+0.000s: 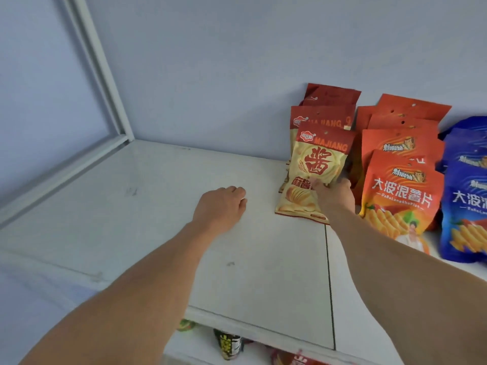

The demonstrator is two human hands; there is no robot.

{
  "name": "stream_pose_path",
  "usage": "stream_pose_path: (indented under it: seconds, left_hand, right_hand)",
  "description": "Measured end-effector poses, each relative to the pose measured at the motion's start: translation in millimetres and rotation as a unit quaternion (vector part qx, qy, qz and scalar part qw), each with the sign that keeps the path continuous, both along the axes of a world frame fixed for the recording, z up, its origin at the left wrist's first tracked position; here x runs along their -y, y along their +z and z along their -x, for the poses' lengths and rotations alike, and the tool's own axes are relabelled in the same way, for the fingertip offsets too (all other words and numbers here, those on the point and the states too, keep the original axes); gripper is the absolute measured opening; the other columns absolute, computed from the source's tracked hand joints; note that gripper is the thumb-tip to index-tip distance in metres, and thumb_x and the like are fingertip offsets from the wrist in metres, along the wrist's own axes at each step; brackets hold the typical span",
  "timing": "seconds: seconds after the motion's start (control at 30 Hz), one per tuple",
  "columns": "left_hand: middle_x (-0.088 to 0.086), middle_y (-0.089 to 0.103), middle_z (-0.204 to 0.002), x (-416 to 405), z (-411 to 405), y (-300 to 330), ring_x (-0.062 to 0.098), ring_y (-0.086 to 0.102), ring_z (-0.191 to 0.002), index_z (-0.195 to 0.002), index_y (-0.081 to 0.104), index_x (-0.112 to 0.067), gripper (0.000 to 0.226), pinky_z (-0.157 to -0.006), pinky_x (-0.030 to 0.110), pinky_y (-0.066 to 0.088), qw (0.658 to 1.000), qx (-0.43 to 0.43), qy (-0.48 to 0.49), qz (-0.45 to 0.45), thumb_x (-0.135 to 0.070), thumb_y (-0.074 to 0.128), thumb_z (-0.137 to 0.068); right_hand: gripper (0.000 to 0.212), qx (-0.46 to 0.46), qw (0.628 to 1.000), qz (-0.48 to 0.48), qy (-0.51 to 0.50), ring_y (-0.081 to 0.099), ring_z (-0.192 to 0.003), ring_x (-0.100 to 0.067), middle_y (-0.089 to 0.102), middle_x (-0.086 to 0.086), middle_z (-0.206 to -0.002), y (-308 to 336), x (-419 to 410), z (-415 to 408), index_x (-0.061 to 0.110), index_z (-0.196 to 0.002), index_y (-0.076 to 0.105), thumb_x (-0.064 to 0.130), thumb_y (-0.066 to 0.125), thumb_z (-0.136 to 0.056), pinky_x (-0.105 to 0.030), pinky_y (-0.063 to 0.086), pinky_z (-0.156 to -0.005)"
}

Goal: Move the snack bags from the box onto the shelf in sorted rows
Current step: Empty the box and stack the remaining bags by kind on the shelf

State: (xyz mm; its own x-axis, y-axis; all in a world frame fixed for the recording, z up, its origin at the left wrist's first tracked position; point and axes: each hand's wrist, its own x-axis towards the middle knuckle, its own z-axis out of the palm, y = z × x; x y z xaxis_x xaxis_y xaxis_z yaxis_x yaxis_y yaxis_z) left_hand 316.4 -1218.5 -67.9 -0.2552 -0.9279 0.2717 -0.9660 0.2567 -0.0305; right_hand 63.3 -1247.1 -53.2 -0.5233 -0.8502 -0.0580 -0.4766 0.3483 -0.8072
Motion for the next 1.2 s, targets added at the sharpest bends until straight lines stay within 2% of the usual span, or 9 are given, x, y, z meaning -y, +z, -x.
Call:
stream_pose_path:
  seconds: [0.07, 0.17, 0.37, 0.47, 0.63, 0.73, 0.8, 1.03, 1.2]
  left_hand:
    - [0.000, 0.065, -0.116, -33.9, -6.0, 3.6, 0.025, 0.063, -0.103, -0.125, 0.055, -0.019, 0.033, -0.078, 0.037, 0.051, 0.999, 0.011, 0.030, 0.005, -0.035, 0.032, -0.107]
    - [0.002, 0.064, -0.114, -98.0, -12.4, 1.7, 0.025, 0.062, -0.101, -0.124, 0.056, -0.018, 0.033, -0.072, 0.036, 0.047, 0.997, 0.023, 0.072, 0.003, -0.033, 0.033, -0.107]
    - [0.006, 0.063, -0.112, -251.4, -36.4, -26.9, 0.028, 0.061, -0.100, -0.119, 0.058, -0.012, 0.032, -0.072, 0.038, 0.047, 0.990, 0.036, 0.133, -0.030, -0.029, 0.035, -0.106]
    - [0.008, 0.064, -0.110, -329.0, -61.5, -40.1, 0.032, 0.063, -0.100, -0.114, 0.061, -0.010, 0.030, -0.074, 0.039, 0.051, 0.980, 0.015, 0.192, -0.049, -0.028, 0.039, -0.104]
    - [0.005, 0.063, -0.112, -457.1, -96.2, -60.3, 0.029, 0.061, -0.103, -0.116, 0.060, -0.014, 0.026, -0.076, 0.037, 0.045, 0.952, 0.040, 0.291, -0.091, -0.027, 0.041, -0.103]
    - [0.004, 0.062, -0.112, -526.9, -111.4, -74.0, 0.027, 0.060, -0.102, -0.115, 0.060, -0.015, 0.026, -0.071, 0.035, 0.039, 0.938, 0.036, 0.329, -0.105, -0.024, 0.038, -0.104]
    - [0.004, 0.062, -0.109, -579.4, -123.9, -83.5, 0.027, 0.060, -0.100, -0.112, 0.060, -0.015, 0.026, -0.074, 0.036, 0.046, 0.932, 0.019, 0.346, -0.107, -0.023, 0.037, -0.104]
    - [0.002, 0.064, -0.113, -771.6, -167.7, -119.7, 0.024, 0.060, -0.101, -0.113, 0.060, -0.017, 0.026, -0.079, 0.037, 0.047, 0.904, -0.006, 0.404, -0.141, -0.026, 0.037, -0.105]
    - [-0.001, 0.066, -0.117, -872.4, -199.3, -154.2, 0.021, 0.063, -0.103, -0.118, 0.061, -0.021, 0.029, -0.084, 0.038, 0.053, 0.862, -0.070, 0.475, -0.165, -0.033, 0.038, -0.104]
  right_hand:
    - [0.073, -0.136, 0.990, 0.002, 0.035, 0.044, -0.131, -0.038, 0.045, -0.016, -0.144, 2.0, -25.9, -7.5, 0.010, -0.145, 0.033, 0.054, 0.058, -0.092, -0.051, 0.038, -0.106]
    - [0.055, -0.305, 0.930, 0.050, 0.202, 0.040, -0.134, -0.035, 0.045, -0.013, -0.147, -1.7, -78.6, -29.9, 0.012, -0.145, 0.042, 0.042, 0.048, -0.099, -0.046, 0.034, -0.109]
    - [0.037, -0.403, 0.784, 0.084, 0.465, 0.048, -0.126, -0.024, 0.056, -0.001, -0.137, -30.5, -193.1, -85.5, 0.021, -0.136, 0.055, 0.033, 0.035, -0.106, -0.037, 0.035, -0.108]
    - [0.034, -0.420, 0.730, 0.118, 0.526, 0.052, -0.120, -0.022, 0.059, 0.002, -0.130, -42.6, -248.1, -115.1, 0.024, -0.129, 0.057, 0.032, 0.032, -0.107, -0.035, 0.038, -0.103]
    - [0.025, -0.419, 0.659, 0.186, 0.596, 0.059, -0.101, -0.025, 0.064, -0.002, -0.103, -60.8, -340.2, -171.8, 0.021, -0.096, 0.060, 0.029, 0.037, -0.104, -0.038, 0.044, -0.085]
    - [0.026, -0.414, 0.628, 0.197, 0.629, 0.061, -0.099, -0.027, 0.066, -0.003, -0.104, -78.8, -393.1, -204.3, 0.019, -0.105, 0.065, 0.028, 0.041, -0.103, -0.039, 0.048, -0.082]
    - [0.023, -0.423, 0.601, 0.203, 0.647, 0.062, -0.101, -0.028, 0.066, -0.003, -0.107, -93.0, -436.1, -225.8, 0.019, -0.110, 0.065, 0.028, 0.046, -0.102, -0.039, 0.049, -0.081]
    - [0.026, -0.358, 0.582, 0.154, 0.714, 0.061, -0.096, -0.027, 0.067, -0.003, -0.102, -144.2, -604.6, -298.8, 0.019, -0.100, 0.064, 0.031, 0.041, -0.102, -0.038, 0.050, -0.079]
    - [0.027, -0.327, 0.556, 0.110, 0.756, 0.059, -0.102, -0.024, 0.065, -0.002, -0.109, -172.6, -693.4, -349.2, 0.019, -0.108, 0.063, 0.033, 0.039, -0.105, -0.035, 0.044, -0.080]
